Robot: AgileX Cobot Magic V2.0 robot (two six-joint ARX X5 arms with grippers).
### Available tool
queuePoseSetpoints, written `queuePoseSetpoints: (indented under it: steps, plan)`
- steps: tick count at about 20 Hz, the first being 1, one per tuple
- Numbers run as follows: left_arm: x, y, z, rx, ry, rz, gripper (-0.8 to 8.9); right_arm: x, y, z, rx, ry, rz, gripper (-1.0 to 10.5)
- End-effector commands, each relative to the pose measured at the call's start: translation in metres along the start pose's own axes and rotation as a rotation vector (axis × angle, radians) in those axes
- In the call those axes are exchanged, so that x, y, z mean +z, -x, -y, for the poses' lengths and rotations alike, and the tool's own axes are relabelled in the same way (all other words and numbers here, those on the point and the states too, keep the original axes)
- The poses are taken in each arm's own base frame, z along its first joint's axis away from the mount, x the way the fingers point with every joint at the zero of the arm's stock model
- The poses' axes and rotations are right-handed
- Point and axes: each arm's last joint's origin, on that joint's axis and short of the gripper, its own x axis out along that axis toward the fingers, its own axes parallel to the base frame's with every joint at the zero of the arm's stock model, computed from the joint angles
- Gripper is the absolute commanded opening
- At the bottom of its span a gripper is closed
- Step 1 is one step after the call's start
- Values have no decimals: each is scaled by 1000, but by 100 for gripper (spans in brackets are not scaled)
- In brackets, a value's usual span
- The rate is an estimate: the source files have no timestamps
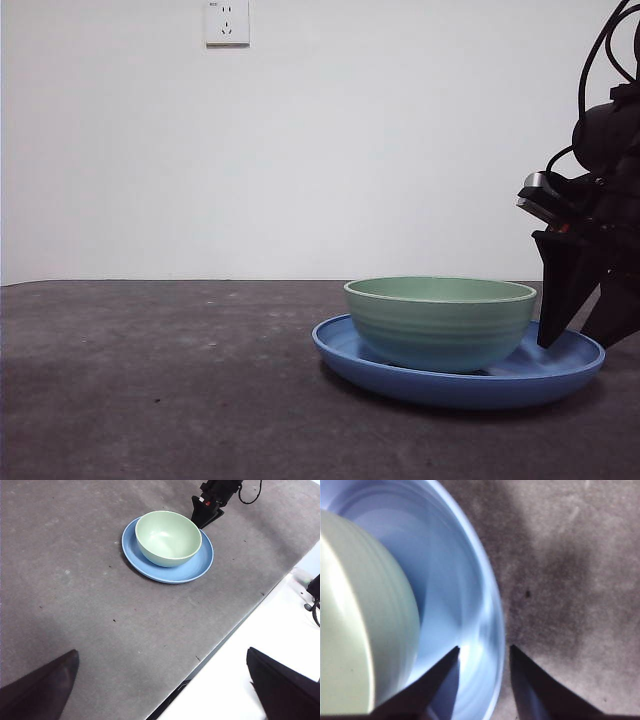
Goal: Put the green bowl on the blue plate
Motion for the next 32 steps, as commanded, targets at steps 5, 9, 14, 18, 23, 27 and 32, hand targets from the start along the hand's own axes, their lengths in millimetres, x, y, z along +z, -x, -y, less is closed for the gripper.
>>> queuePoseSetpoints:
  steps: [5, 9, 14, 18, 23, 27, 32]
  plan:
    - [3, 2, 1, -5, -7, 18, 602, 4, -3, 0, 3, 18, -1, 9]
    - [3, 2, 1, -5, -7, 18, 602, 9, 1, -2, 17, 4, 16, 9]
    - [3, 2, 1, -4, -7, 18, 602, 26, 17, -21, 94, -18, 36, 9]
    - [3, 2, 1, -5, -7, 18, 602, 34, 16, -50, 122, 3, 39, 9]
    - [3, 2, 1, -5, -7, 18, 602, 36, -5, -84, 162, 31, 57, 9]
    - [3, 2, 1, -4, -8, 18, 602, 37, -37, -88, 161, 17, 2, 9]
    - [3, 2, 1, -5, -8, 18, 602, 37, -61, -81, 136, -7, -50, 9]
